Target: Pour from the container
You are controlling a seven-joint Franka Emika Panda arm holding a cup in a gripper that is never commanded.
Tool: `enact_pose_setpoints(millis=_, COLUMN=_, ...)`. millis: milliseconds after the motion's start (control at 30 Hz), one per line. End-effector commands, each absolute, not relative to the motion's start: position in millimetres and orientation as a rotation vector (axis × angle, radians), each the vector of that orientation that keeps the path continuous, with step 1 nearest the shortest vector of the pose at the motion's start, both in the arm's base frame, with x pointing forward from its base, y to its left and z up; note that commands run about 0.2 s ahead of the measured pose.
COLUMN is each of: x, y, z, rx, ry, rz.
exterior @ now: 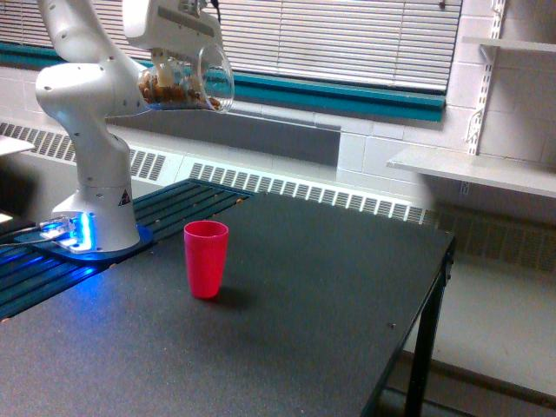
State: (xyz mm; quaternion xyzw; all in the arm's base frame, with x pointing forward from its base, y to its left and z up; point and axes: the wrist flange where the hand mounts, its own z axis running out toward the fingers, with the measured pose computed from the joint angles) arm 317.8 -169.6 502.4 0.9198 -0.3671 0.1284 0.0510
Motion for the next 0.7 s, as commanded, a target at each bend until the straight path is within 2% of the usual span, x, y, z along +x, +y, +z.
enact_pose_setpoints(millis=33, x=319.9, y=-173.7, z=506.7, rx=2.807, ry=-1.056, rz=0.343)
enact_pose_setpoints(millis=700, x=322.2, y=-171.1, z=498.2, rx=2.812, ry=-1.016, rz=0.258)
